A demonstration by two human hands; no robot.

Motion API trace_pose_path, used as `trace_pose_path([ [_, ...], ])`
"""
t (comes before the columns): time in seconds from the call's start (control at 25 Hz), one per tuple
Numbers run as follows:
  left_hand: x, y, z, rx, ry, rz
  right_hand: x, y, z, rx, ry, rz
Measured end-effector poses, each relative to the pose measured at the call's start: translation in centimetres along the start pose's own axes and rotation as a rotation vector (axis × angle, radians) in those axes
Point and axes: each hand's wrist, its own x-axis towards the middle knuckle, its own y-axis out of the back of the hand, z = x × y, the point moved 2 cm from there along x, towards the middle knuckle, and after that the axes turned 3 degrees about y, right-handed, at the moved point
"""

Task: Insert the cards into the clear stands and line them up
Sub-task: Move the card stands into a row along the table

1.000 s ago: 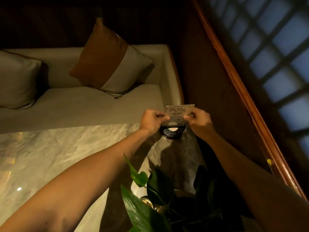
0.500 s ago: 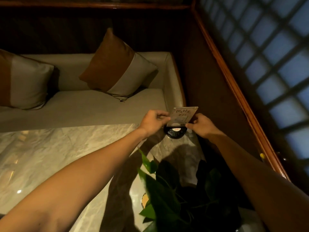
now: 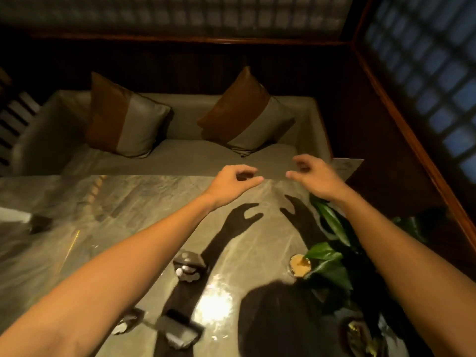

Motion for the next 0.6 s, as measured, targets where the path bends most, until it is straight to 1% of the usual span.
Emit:
trace_pose_path([
  [0.08, -3.2, 2.9, -2.2, 0.019, 0.011, 0.01, -2.7, -4.2, -3.0, 0.066, 0.046, -0.017],
  [0.16, -5.7, 5.0, -4.8, 0.052, 0.05, -0.005, -5.2, -8.7, -5.0, 0.123, 0.066, -0.079],
  [0.28, -8.9, 7.1, -8.3, 0.179, 0.121, -0.112, -8.6, -15.2, -6.3, 0.182, 0.102, -0.176],
  [0.36, -10.5, 7.9, -10.3, 0.282, 0.151, -0.203, -10.3, -18.8, -6.3, 0.206, 0.089, -0.246],
  [0.44, -11.7, 8.0, -12.1, 0.347, 0.165, -0.245, -11.5, -21.7, -5.8, 0.229, 0.065, -0.306],
  [0.52, -12.6, 7.8, -13.5, 0.339, 0.189, -0.247, -12.3, -23.9, -5.5, 0.213, 0.054, -0.329],
  [0.6, -13.4, 7.7, -14.8, 0.277, 0.207, -0.216, -12.9, -25.4, -5.4, 0.222, 0.069, -0.324],
])
